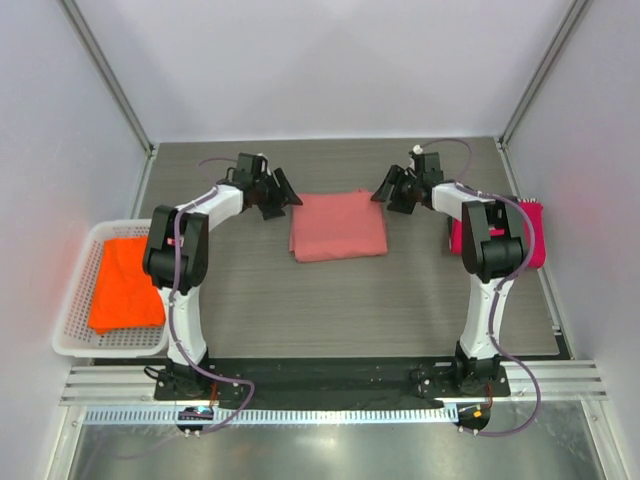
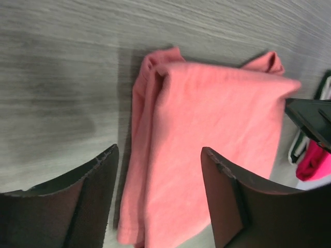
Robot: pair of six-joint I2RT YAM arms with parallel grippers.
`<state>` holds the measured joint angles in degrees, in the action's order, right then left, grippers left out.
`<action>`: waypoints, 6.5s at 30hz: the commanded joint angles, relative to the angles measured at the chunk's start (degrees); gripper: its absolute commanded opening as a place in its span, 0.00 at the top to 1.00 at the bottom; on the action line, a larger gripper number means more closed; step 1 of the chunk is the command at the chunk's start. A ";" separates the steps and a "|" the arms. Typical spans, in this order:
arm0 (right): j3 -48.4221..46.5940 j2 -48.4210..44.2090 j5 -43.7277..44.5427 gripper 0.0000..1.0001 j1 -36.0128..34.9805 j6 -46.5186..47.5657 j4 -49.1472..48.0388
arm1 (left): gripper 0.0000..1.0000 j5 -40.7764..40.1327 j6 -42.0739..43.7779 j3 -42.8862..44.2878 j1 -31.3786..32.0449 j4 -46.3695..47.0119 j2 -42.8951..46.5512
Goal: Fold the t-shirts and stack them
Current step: Fold the tshirt, then neatly place the folded tshirt to the corner
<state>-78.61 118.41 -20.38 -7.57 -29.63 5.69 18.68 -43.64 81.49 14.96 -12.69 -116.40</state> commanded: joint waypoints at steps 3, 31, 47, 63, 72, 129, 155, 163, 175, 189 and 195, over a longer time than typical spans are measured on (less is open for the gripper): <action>-6.02 4.63 4.56 0.35 -2.79 3.43 2.04 | 0.38 -3.73 2.41 5.60 2.00 -0.05 -5.24; -11.81 -1.88 64.67 0.57 -4.20 10.03 38.93 | 0.57 -1.02 0.22 7.10 3.14 2.93 -8.58; -16.05 11.49 78.38 0.71 -3.76 7.31 45.46 | 0.56 4.70 1.54 9.12 3.06 1.53 -8.67; -18.16 5.26 56.52 0.96 -15.80 7.22 41.50 | 0.60 3.65 2.86 6.84 0.16 0.03 -6.91; -17.99 -4.58 45.09 0.41 -15.37 7.92 35.46 | 0.61 2.15 3.30 6.75 -0.20 -0.94 -6.47; 20.51 -46.05 9.21 0.99 -5.35 1.06 4.31 | 1.00 -18.15 -2.50 -12.94 16.67 9.35 30.17; 3.38 -50.30 29.79 0.99 20.49 4.14 33.51 | 1.00 -19.73 -8.39 21.86 34.87 6.01 4.88; 3.02 -44.15 28.91 0.99 24.18 4.23 29.91 | 1.00 -20.61 -9.79 32.67 34.61 4.16 -6.54; -1.78 -28.43 28.84 0.99 25.68 1.33 18.93 | 0.97 -19.38 -15.51 53.06 29.70 12.05 -28.43; -7.35 -27.79 35.46 0.37 11.63 7.83 22.52 | 0.04 -23.33 -0.93 23.30 22.49 12.08 -4.22; -3.83 -26.83 17.74 0.65 2.58 5.81 23.39 | 0.05 -16.94 -0.75 1.70 16.42 8.21 16.18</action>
<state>-84.40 89.67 4.80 -2.28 -23.97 28.16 -0.95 -46.65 90.02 33.61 -5.04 -107.83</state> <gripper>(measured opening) 0.374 0.953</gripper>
